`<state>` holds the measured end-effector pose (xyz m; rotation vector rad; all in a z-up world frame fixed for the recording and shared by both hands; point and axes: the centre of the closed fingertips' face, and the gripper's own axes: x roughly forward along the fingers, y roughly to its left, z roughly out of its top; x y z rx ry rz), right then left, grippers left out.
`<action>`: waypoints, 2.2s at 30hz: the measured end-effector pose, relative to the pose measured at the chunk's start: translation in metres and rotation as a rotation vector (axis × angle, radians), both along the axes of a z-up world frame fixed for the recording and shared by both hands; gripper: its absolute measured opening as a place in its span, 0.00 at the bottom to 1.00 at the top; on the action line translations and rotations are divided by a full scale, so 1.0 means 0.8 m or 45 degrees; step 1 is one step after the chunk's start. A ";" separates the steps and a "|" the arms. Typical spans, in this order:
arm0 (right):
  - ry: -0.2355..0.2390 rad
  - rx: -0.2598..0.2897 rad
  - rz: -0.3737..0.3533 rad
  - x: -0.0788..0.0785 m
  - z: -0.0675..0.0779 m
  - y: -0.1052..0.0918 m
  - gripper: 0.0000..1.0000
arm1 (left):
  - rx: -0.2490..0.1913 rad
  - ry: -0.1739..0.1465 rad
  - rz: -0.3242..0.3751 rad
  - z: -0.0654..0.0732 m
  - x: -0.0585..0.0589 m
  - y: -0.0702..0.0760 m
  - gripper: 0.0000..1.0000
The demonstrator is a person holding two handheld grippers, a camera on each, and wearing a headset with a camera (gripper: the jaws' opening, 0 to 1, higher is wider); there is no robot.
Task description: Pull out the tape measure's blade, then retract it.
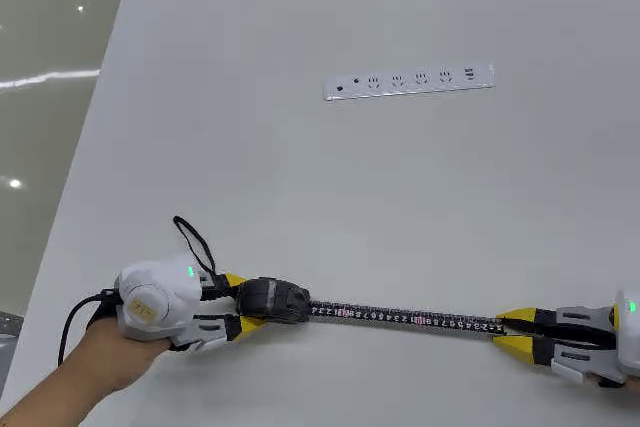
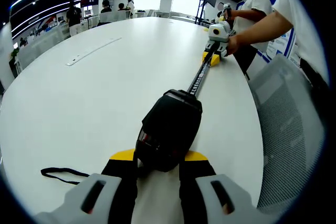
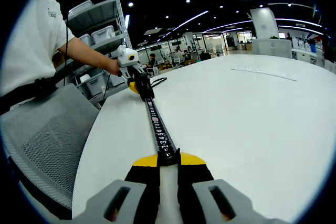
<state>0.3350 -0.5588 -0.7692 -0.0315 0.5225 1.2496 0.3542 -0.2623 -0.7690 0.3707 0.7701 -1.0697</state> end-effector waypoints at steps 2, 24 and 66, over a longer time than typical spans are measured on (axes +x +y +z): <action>0.000 0.001 -0.002 0.000 0.000 0.000 0.09 | 0.001 0.000 0.001 0.000 0.000 0.000 0.26; 0.017 0.000 -0.016 -0.004 0.005 0.007 0.11 | 0.008 -0.012 -0.007 0.000 0.000 -0.001 0.27; -0.010 -0.029 -0.130 0.008 0.008 0.009 0.29 | 0.053 -0.017 0.070 -0.003 -0.001 0.003 0.50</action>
